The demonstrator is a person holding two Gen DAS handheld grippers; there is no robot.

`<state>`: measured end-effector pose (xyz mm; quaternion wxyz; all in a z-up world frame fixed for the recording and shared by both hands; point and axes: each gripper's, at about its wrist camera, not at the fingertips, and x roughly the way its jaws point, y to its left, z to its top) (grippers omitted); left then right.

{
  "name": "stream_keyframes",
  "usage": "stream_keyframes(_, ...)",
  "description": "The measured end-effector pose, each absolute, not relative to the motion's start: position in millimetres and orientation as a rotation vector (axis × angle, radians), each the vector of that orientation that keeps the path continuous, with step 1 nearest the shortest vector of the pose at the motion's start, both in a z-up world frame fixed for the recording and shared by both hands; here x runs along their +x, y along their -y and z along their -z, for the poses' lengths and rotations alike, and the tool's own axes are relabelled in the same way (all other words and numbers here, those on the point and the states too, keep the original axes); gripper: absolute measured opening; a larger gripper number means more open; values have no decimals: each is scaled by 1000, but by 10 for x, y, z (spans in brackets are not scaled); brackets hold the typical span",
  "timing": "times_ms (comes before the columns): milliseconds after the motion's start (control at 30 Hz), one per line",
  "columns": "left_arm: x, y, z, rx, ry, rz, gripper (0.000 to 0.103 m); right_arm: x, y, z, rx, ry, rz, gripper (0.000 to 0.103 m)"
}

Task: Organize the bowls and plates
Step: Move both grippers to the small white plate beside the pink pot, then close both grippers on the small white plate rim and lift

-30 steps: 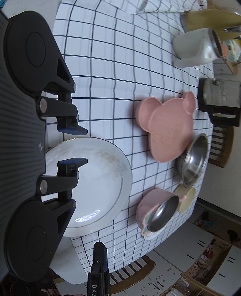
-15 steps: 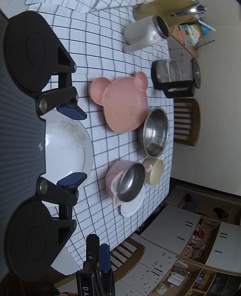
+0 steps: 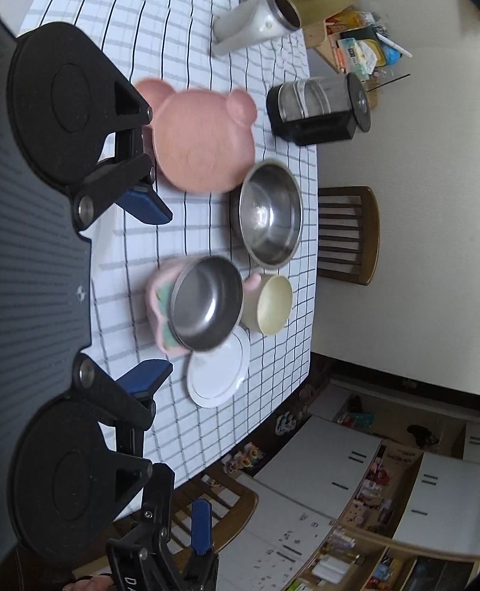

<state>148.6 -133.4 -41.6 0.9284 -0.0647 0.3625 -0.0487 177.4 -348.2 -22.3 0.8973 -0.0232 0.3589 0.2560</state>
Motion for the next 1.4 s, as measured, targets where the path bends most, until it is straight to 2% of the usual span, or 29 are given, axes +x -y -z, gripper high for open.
stream_keyframes(367,2071,2238,660,-240,-815,48,80,2737,4344,329,-109,-778,-564,103)
stream_keyframes(667,2567,2702,1008,-307,-922,-11,80,3513,4570,604,-158,-863,-610,102)
stream_keyframes(867,2864,2806,1257,-388,-1000,-35,80,3957,4518,810,-185,-932,-638,96)
stream_keyframes(1000,3019,2843,1361,-449,-1023,-33,80,4251,4443,955,-198,-984,-667,86)
stream_keyframes(1067,3094,2853,1402,-459,-1023,-42,79,4398,4399,1016,-193,-1015,-687,84)
stream_keyframes(1133,3165,2836,1448,-483,-1032,-56,68,4537,4355,1077,-192,-1037,-701,80)
stream_keyframes(1300,3260,2736,1570,-530,-1058,-108,61,4836,4245,1259,-189,-1092,-715,74)
stream_keyframes(1400,3298,2679,1634,-542,-1071,-125,52,4961,4174,1379,-196,-1120,-724,67)
